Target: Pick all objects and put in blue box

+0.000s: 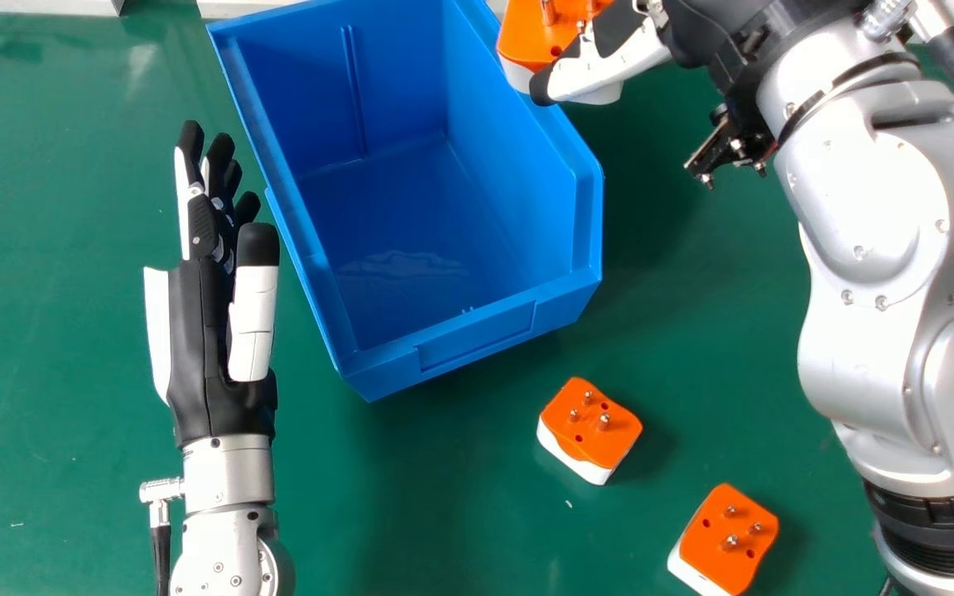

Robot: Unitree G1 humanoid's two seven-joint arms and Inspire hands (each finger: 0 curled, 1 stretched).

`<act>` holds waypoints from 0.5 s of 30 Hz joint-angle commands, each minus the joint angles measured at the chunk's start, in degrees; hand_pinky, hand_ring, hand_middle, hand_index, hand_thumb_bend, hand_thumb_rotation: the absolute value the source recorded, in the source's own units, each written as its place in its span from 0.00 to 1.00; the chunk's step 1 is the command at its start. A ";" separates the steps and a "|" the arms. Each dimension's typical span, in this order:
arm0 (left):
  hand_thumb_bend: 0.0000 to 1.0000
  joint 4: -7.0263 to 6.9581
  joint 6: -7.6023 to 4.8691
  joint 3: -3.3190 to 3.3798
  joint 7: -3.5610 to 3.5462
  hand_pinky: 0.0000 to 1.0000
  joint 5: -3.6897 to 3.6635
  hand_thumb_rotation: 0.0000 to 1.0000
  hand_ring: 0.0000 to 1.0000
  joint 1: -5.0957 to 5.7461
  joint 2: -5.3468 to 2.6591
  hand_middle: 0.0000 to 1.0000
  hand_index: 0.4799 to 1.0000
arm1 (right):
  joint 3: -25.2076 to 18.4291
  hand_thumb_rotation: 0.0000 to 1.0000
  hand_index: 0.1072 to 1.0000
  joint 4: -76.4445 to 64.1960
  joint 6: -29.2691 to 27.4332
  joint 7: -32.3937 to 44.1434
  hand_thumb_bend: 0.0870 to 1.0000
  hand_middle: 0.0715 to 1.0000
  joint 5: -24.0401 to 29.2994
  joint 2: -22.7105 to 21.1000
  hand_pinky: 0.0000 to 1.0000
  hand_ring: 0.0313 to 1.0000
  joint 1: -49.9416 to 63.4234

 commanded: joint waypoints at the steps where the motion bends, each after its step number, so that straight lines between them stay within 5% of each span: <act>1: 0.95 -0.38 -1.39 -0.21 -0.19 0.95 0.27 0.92 0.98 -0.39 -0.12 0.98 0.98 | -1.03 0.00 0.47 -0.88 -0.50 -1.22 0.46 0.40 -0.39 -0.48 0.17 0.31 -2.15; 15: 0.95 -0.38 -1.38 -0.40 -0.05 0.95 0.58 0.92 0.98 -0.63 -0.16 0.98 0.98 | -1.14 0.00 0.47 -0.44 -0.61 -1.57 0.46 0.40 0.00 -0.72 0.17 0.31 -2.25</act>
